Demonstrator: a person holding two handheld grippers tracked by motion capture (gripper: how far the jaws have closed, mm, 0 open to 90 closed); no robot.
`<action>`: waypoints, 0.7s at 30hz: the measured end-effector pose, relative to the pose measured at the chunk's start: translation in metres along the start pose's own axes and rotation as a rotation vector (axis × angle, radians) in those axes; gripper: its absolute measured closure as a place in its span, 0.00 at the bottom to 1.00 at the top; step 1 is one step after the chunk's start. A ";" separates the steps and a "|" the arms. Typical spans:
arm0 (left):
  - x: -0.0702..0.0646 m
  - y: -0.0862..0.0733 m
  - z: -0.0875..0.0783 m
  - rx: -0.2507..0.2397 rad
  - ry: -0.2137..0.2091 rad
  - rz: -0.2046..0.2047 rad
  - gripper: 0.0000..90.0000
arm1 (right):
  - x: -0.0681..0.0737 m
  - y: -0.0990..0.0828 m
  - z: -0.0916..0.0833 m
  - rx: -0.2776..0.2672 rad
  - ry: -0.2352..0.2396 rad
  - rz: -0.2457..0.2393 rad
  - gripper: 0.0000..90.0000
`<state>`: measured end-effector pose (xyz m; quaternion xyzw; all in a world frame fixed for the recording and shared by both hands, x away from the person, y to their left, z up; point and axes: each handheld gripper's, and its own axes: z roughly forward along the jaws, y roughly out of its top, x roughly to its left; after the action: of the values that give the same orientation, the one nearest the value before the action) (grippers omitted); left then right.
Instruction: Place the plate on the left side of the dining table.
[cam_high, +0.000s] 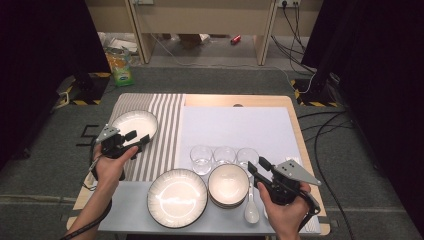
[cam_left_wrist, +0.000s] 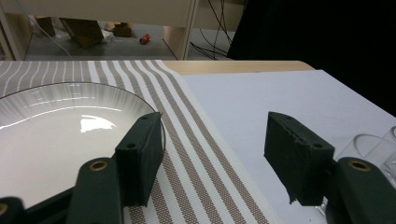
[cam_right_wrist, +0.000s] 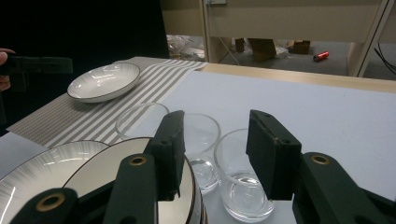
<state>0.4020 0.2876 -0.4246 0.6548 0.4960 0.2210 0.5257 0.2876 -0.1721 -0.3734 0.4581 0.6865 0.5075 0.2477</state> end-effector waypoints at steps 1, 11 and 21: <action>-0.002 -0.001 0.001 0.001 -0.010 -0.004 0.40 | 0.000 0.000 0.000 -0.004 0.000 -0.001 0.63; -0.029 0.002 0.011 -0.001 -0.086 0.040 0.40 | -0.008 -0.003 0.001 0.004 -0.007 0.018 0.63; -0.043 0.002 0.019 0.021 -0.134 0.057 0.40 | -0.012 -0.006 -0.002 0.002 -0.028 0.029 0.63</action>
<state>0.4006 0.2406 -0.4196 0.6874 0.4431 0.1865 0.5444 0.2892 -0.1845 -0.3793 0.4752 0.6767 0.5039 0.2497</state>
